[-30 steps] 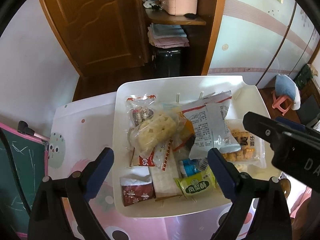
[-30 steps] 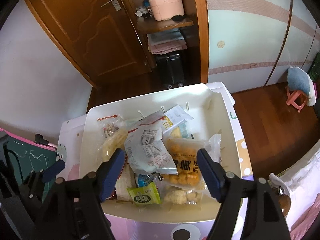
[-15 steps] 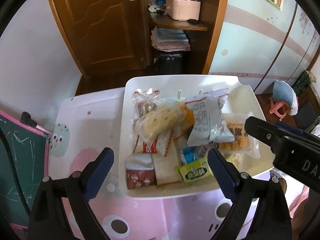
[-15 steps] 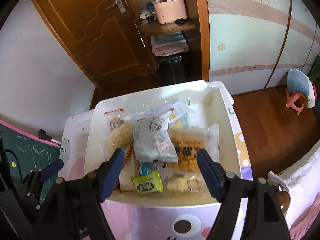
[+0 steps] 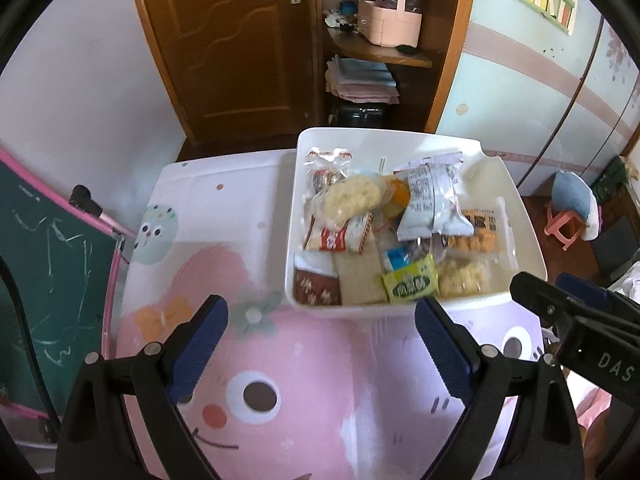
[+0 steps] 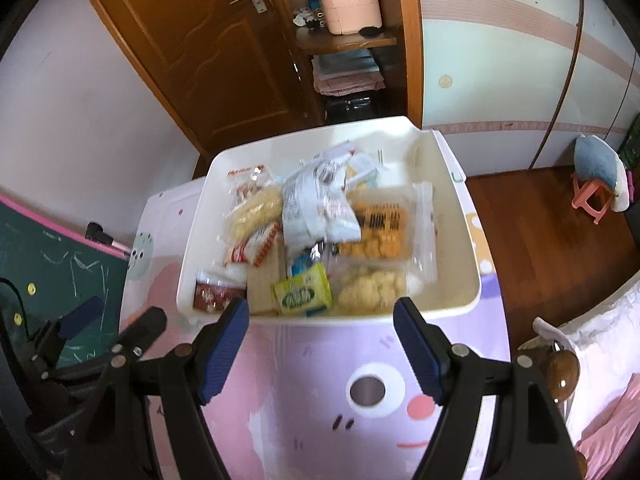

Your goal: Organize snacks

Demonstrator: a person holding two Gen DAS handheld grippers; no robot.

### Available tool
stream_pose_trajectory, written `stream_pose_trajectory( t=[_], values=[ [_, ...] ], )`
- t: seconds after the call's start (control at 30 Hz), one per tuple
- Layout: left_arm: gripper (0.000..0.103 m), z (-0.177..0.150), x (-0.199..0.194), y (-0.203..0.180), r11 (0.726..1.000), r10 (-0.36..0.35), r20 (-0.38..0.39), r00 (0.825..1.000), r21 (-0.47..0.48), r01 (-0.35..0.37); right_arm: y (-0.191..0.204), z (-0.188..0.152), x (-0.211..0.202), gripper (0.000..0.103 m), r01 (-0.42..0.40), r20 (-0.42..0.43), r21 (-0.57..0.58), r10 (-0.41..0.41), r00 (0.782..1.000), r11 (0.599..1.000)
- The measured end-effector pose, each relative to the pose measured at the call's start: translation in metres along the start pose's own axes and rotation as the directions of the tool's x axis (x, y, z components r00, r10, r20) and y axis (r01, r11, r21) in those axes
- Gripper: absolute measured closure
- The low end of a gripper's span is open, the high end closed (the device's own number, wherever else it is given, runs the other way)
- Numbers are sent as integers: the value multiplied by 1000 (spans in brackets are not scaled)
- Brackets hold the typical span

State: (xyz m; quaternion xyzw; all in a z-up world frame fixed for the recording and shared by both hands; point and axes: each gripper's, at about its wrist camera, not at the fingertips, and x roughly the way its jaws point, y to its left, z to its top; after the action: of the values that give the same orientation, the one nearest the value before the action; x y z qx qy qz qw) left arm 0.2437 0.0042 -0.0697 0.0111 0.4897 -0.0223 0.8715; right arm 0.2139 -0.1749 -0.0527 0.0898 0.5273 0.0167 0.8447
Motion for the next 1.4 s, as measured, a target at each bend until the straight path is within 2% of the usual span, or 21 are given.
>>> stream_pose_trajectory(
  t=[0.27,0.47,0.67,1.0,1.4],
  values=[
    [9,-46,-46,2,1000,-7,8,1000,27,7,2,-49,-32,28,-6,-13,-13,6,1000,1000],
    [9,-80,-90,3,999,-8,20,1000,38,7,10,-84,-71,28,-9,7,-30,9,1000,1000],
    [8,-106,-127,13,1000,-7,13,1000,10,6,21,-111,-116,28,-25,36,-50,27,999,998],
    [4,-125,-174,18,1000,-14,51,999,-12,15,29,-127,-160,28,-45,70,-40,48,996,998],
    [4,-130,-187,20,1000,0,61,998,-26,2,35,-134,-169,28,-47,70,-56,51,996,997]
  ],
)
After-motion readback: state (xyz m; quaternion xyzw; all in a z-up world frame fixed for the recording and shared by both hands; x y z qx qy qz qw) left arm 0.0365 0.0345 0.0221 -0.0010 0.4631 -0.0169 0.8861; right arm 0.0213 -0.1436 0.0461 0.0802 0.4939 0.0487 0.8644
